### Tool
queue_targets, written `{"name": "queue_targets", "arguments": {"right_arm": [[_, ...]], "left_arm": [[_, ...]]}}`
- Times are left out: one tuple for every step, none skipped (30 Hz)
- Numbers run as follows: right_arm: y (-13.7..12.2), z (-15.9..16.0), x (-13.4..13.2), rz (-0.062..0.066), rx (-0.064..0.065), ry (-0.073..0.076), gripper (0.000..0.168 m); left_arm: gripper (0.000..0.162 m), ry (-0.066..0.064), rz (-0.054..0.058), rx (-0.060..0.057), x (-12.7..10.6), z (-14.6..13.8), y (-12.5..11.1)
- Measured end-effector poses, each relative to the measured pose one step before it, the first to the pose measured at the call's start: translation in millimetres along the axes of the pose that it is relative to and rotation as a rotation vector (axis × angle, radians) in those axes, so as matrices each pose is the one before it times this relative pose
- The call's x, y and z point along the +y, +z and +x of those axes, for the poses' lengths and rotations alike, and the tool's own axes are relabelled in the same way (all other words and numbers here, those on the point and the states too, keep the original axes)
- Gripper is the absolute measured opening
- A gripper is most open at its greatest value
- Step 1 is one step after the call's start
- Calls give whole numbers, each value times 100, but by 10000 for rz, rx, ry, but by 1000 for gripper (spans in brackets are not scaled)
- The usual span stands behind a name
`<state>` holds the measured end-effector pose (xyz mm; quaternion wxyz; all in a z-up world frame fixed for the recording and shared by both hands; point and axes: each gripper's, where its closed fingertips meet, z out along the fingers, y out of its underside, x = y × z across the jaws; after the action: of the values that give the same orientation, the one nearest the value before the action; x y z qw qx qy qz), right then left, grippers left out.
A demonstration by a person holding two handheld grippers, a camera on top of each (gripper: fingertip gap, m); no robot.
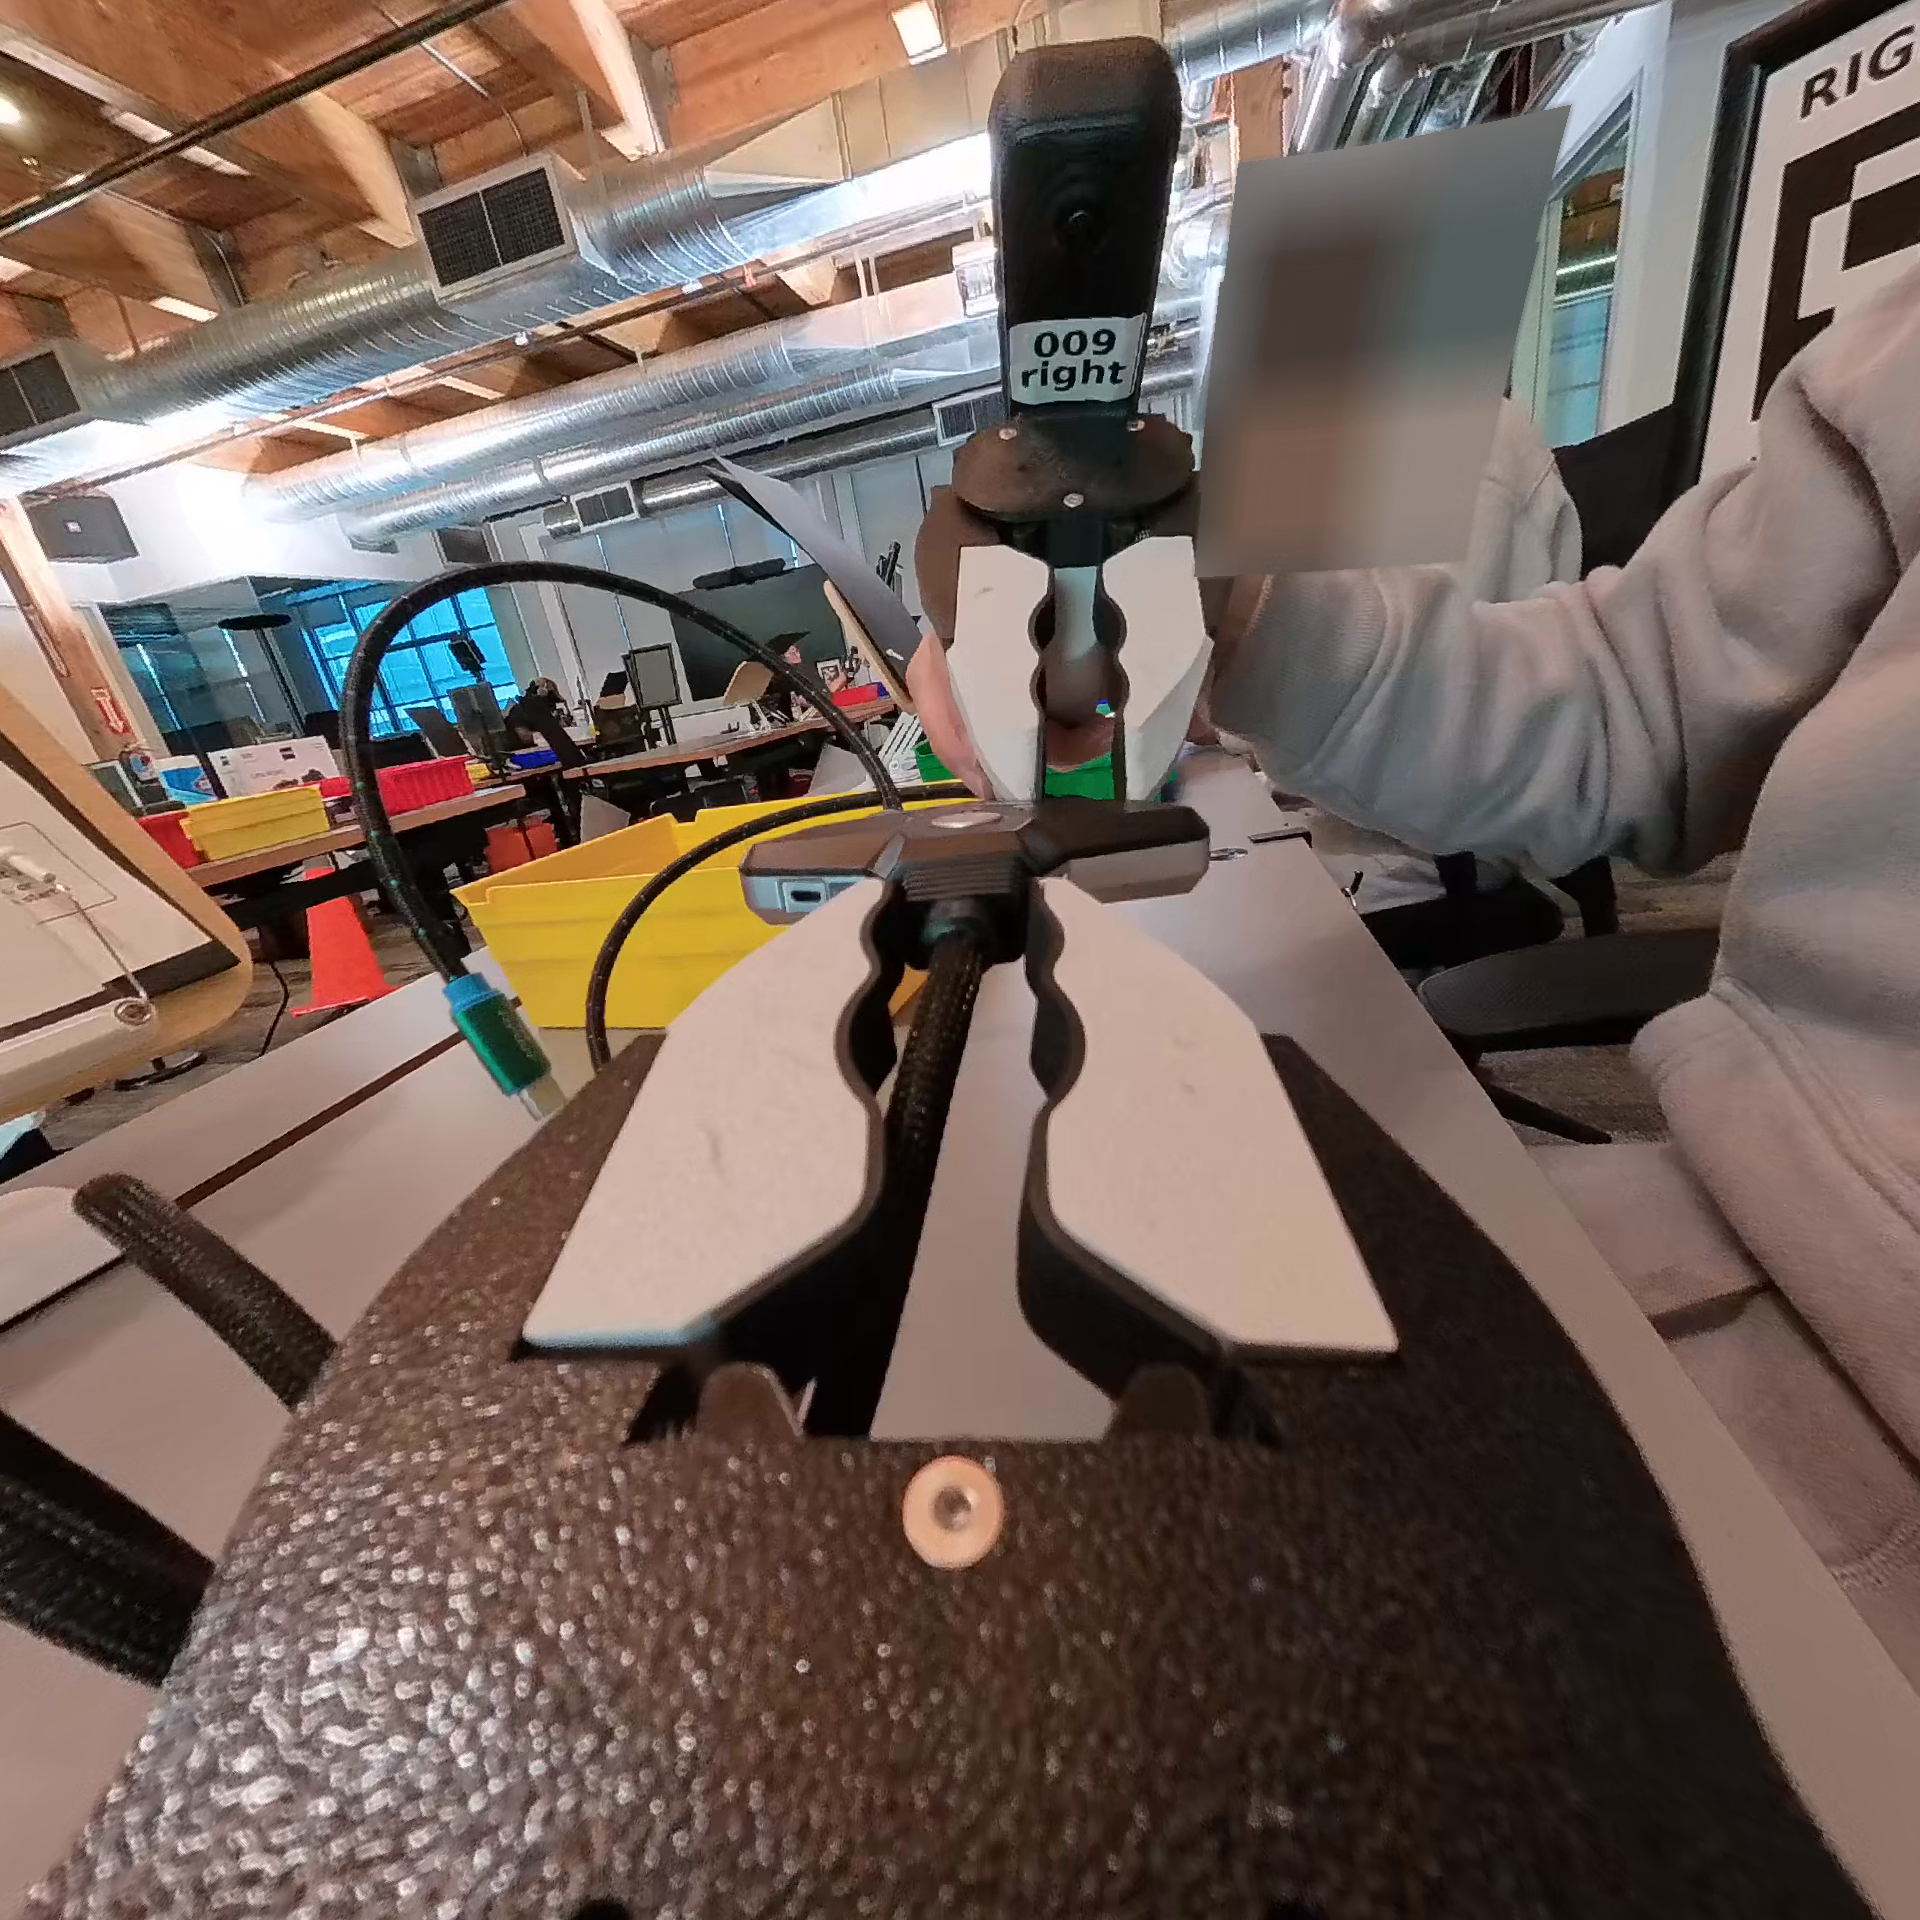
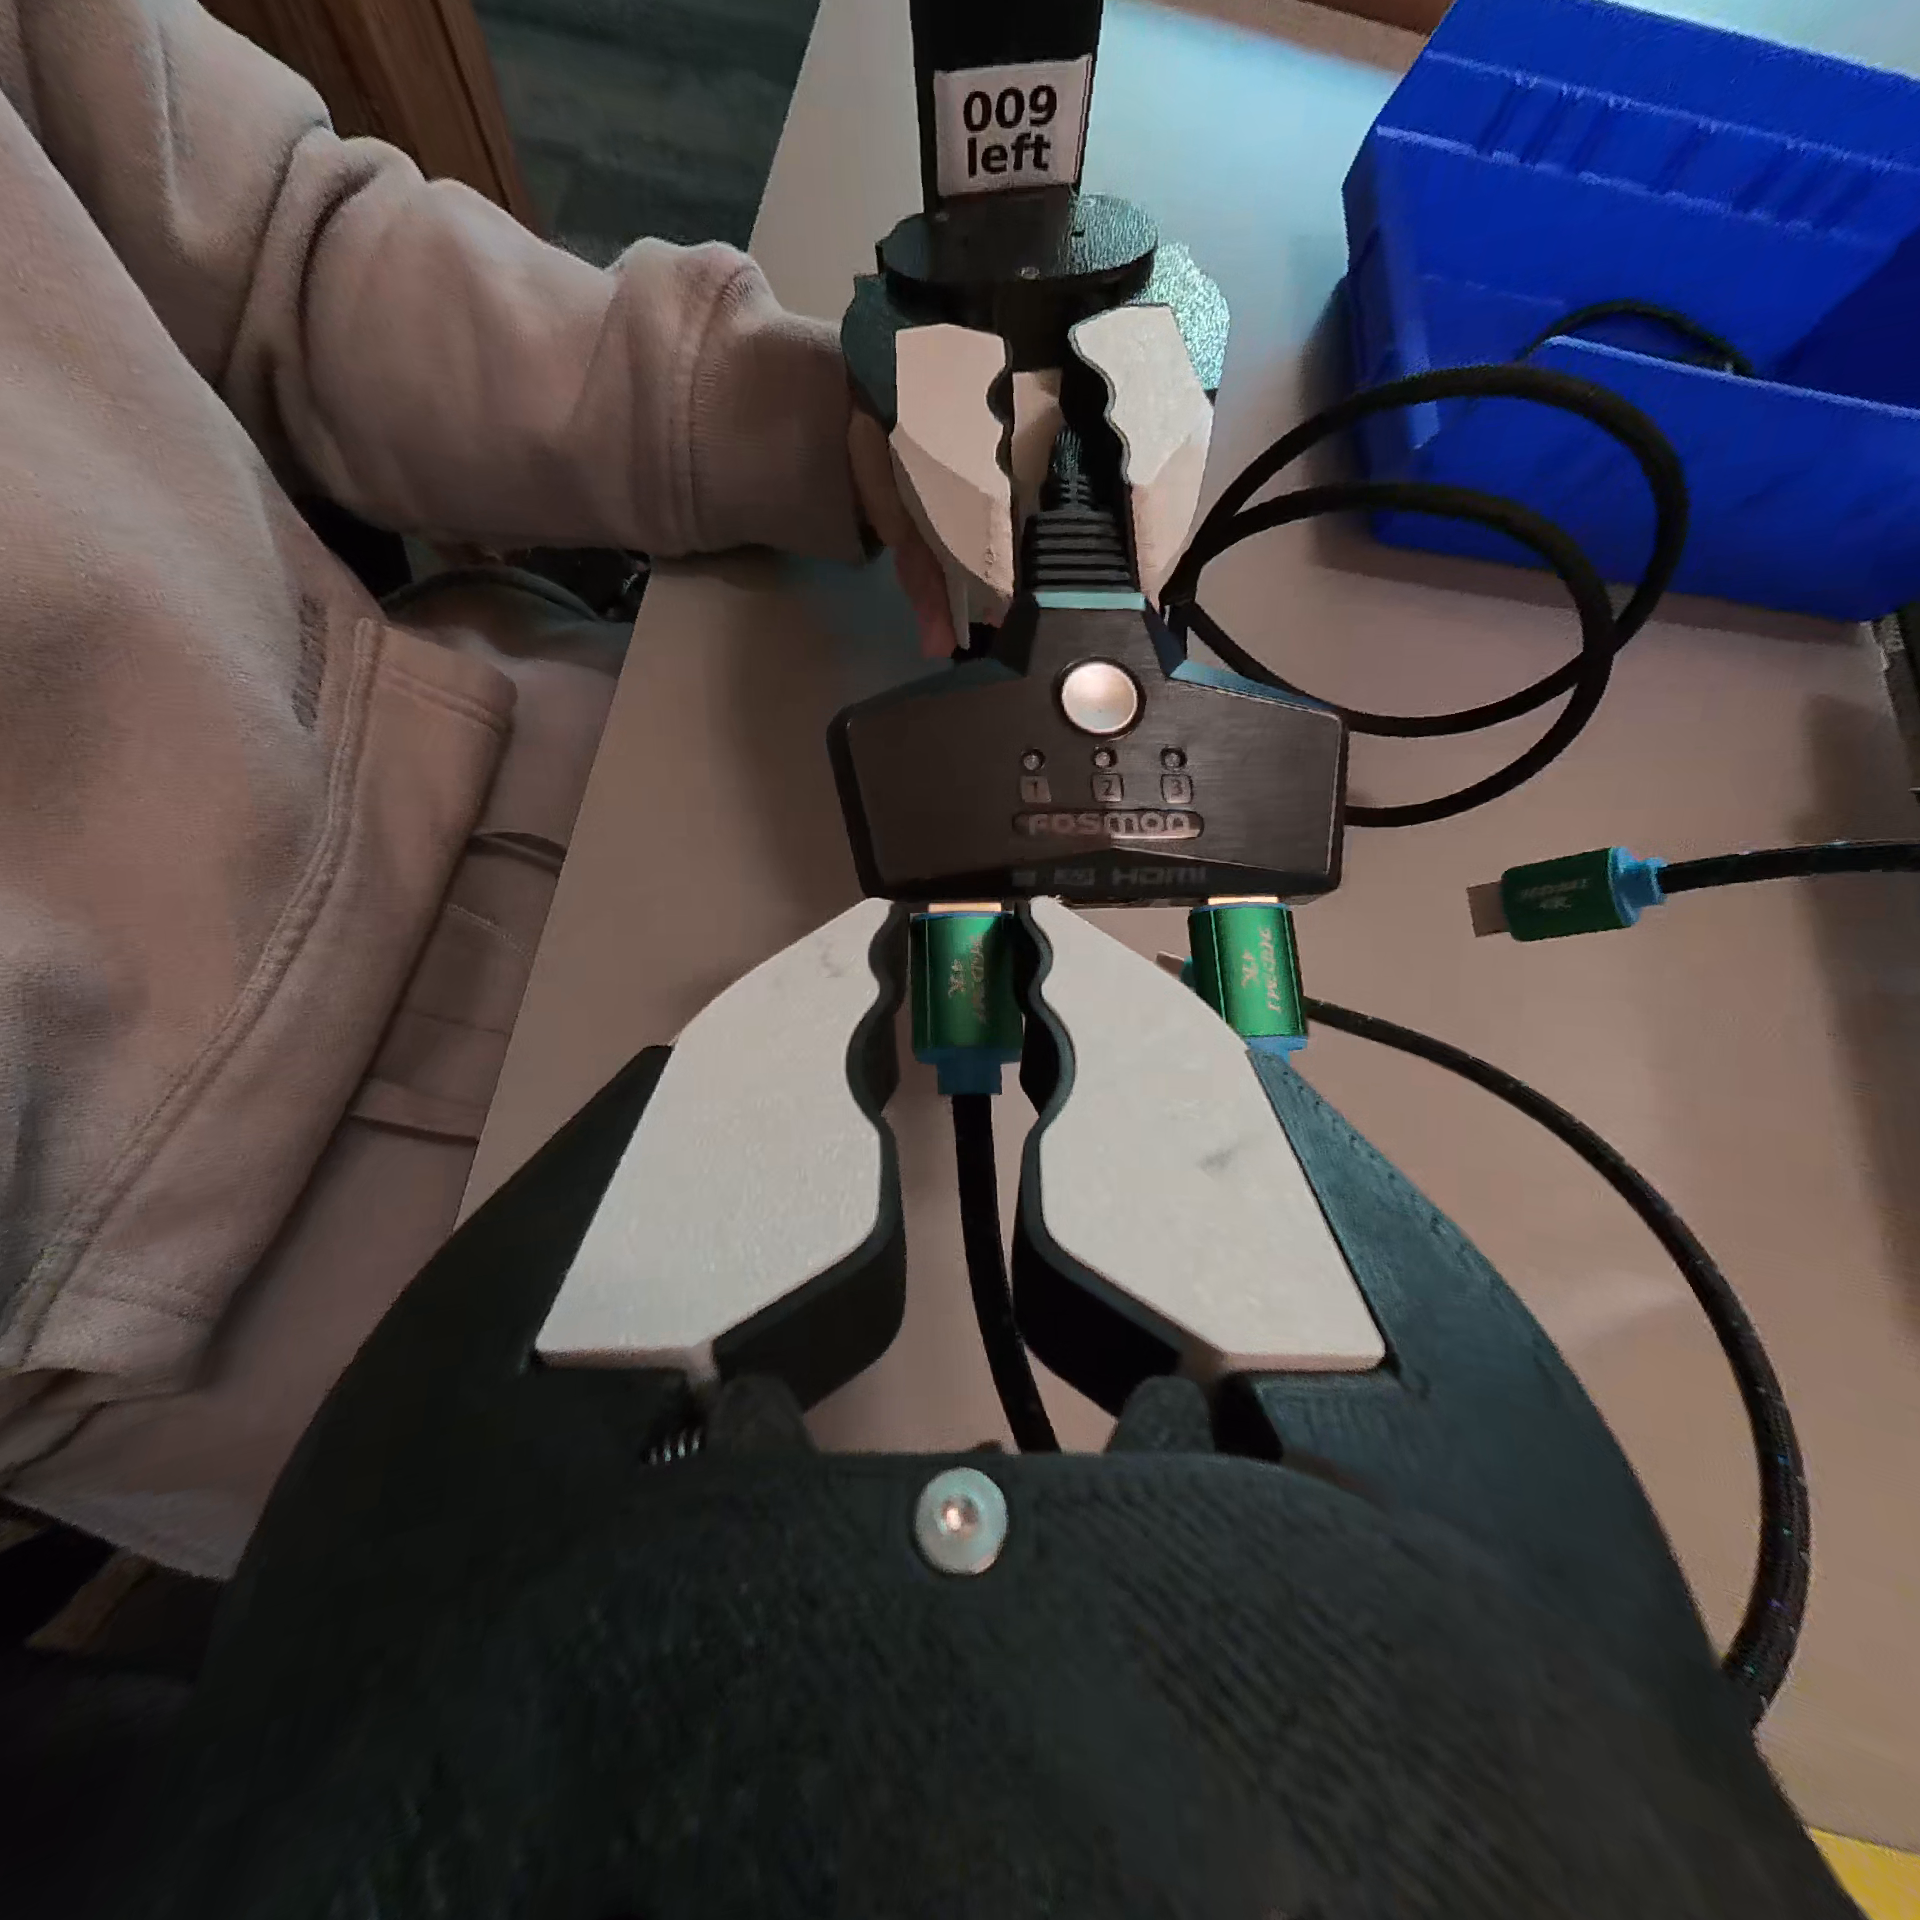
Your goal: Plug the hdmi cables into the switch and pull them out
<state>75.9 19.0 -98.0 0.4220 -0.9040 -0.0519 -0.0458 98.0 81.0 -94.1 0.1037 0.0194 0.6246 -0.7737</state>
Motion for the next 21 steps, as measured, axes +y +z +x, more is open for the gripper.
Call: {"name": "queue_targets", "arguments": {"right_arm": [[33,24,60,-89,18,3,18],[32,4,75,-75,3,-15,19],[48,-15,17,2,4,-21,19],[51,10,31,-8,13,30,20],[81,23,169,-105,7,49,21],[68,35,213,-128,30,13,22],[77,-77,60,-17,-46,-4,23],[63,-227,-178,133,-147,25,24],[66,-21,-202,150,-36,81,24],[71,-8,73,-20,-48,69,24],[56,15,73,-30,-23,28,23],[31,42,-8,27,45,-10,23],[19,149,-39,51,131,26,20],[67,11,10,13,8,105,20],[75,-55,50,-30,-81,107,21],[66,-30,51,-29,-56,62,21],[55,-63,91,-62,-79,11,21],[15,-61,73,-47,-70,-17,21],[32,-21,60,-45,-49,24,21],[61,-28,75,-64,-64,50,21],[107,-26,90,-78,-52,-1,22]], "left_arm": [[22,13,-18,-1,14,-2,-2],[22,30,-36,0,45,10,-9],[21,18,-19,-12,28,-8,-27],[21,-17,-13,-6,13,-9,-38],[21,1,-25,11,46,12,-51],[21,11,-9,7,22,9,-50],[21,-16,16,-3,-9,-6,-40],[21,-7,4,-5,12,1,-11],[21,13,8,13,0,32,21],[21,-11,14,27,-6,34,9],[21,13,-12,15,14,31,-1],[22,10,-8,-5,16,-4,-18],[21,-13,27,-4,-32,-22,-40],[21,1,30,-4,-30,-10,-31],[21,-3,22,16,-17,22,-28],[21,7,9,26,-4,40,3],[21,23,-25,28,44,45,7],[22,32,-30,27,43,58,33],[21,19,-14,8,20,31,26],[22,6,-3,6,6,15,16],[22,10,-12,10,15,18,0]]}}
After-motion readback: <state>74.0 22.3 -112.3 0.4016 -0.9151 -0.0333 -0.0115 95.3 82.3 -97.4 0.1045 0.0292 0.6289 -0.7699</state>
